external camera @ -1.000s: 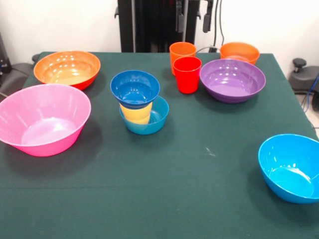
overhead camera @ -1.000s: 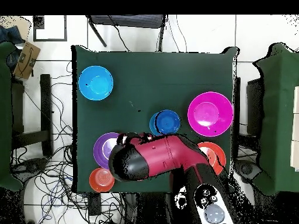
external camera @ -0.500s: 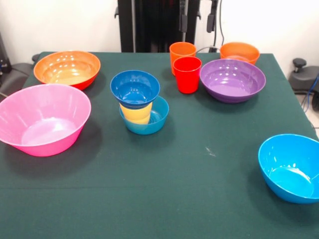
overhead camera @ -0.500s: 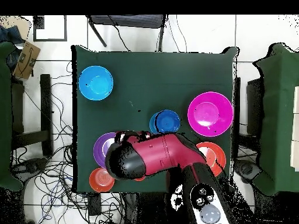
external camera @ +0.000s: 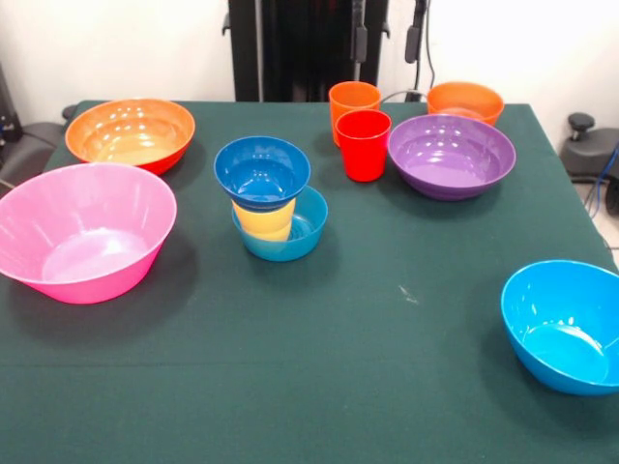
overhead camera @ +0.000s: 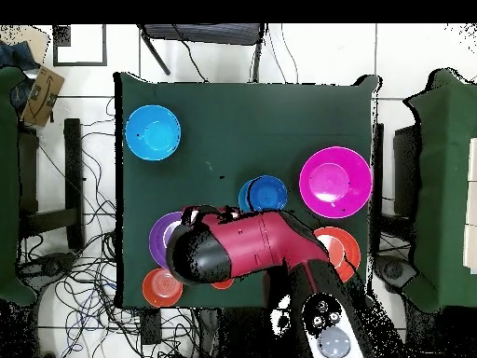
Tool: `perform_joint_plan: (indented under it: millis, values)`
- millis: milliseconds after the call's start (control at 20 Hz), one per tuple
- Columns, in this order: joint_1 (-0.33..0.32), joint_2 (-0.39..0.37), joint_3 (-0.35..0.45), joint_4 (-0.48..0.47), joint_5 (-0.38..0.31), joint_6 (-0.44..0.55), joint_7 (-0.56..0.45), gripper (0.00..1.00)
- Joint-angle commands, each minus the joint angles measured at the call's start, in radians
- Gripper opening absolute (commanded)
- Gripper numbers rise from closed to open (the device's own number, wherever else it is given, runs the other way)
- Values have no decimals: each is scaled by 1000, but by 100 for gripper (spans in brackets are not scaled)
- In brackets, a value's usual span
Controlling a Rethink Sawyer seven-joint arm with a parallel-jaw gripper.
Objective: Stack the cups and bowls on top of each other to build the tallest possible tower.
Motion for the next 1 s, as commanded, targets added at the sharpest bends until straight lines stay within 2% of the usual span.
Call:
perform_joint_plan:
  millis: [50,250,500,750,1000]
  values:
    - [23,59,-30,-40,12,3,76,100]
    - [53,104,-77,-114,-33,-1,97,100]
    - [103,159,-131,-180,-43,-20,141,100]
    - [162,224,-192,-253,-35,-45,172,100]
    - [188,263,-221,-295,-14,-51,159,100]
